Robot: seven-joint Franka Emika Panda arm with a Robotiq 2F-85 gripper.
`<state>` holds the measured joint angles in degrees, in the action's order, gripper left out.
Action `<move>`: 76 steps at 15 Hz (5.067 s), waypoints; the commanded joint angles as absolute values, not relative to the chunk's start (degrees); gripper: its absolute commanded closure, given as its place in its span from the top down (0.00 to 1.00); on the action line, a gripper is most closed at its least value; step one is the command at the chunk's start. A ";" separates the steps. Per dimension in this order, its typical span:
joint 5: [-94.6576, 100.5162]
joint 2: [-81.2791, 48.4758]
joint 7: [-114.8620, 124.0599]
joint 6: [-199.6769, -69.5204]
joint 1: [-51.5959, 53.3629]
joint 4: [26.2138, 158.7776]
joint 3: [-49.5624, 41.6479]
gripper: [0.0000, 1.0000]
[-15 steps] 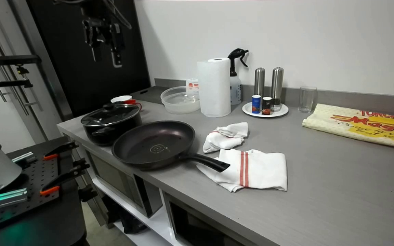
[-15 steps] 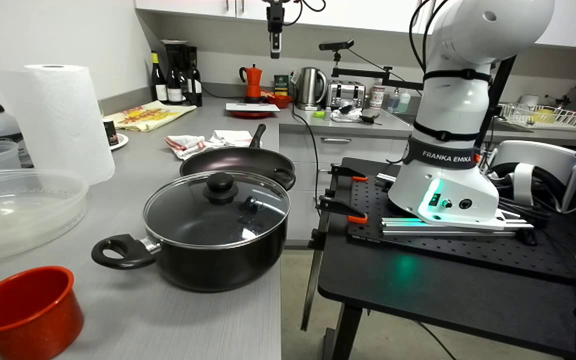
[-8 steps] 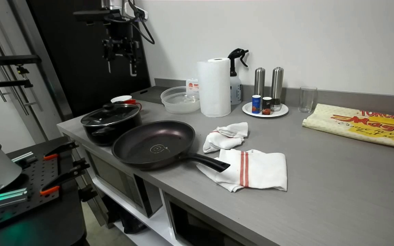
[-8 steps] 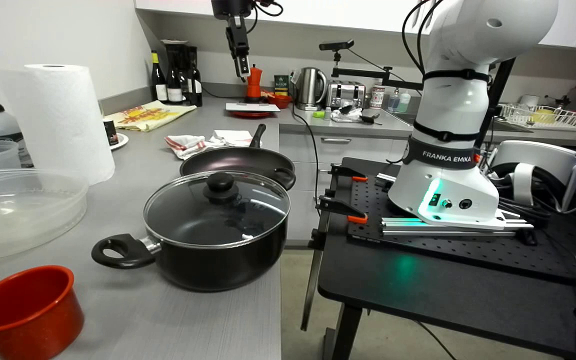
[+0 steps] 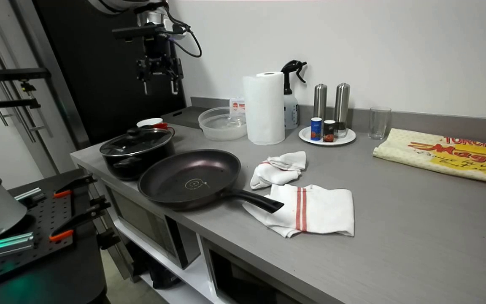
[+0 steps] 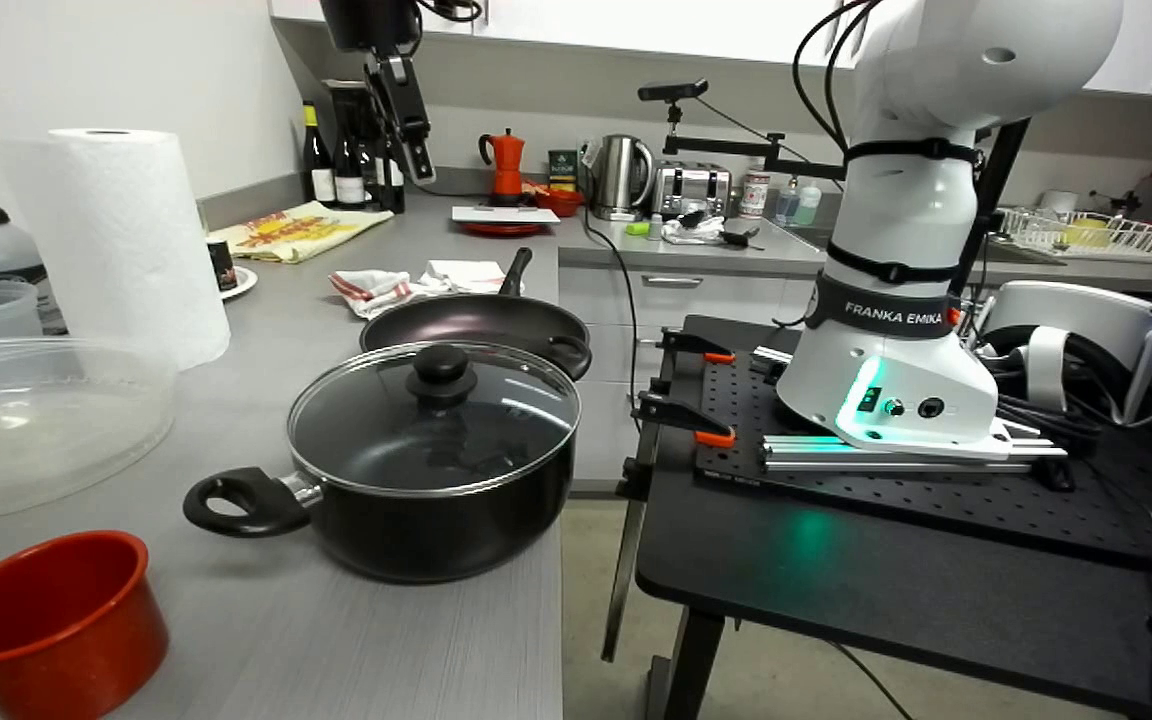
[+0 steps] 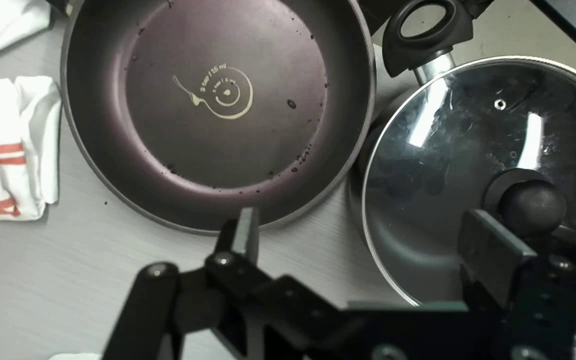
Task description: Move the red mug to the right
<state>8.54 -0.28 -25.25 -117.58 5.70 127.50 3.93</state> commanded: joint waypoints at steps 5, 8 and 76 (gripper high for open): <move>14.82 -8.53 -22.52 -119.32 8.77 121.25 8.56 1.00; 16.87 -11.23 -21.28 -119.89 10.24 119.62 9.87 1.00; 25.59 -43.78 -18.95 -133.20 26.27 93.21 13.54 1.00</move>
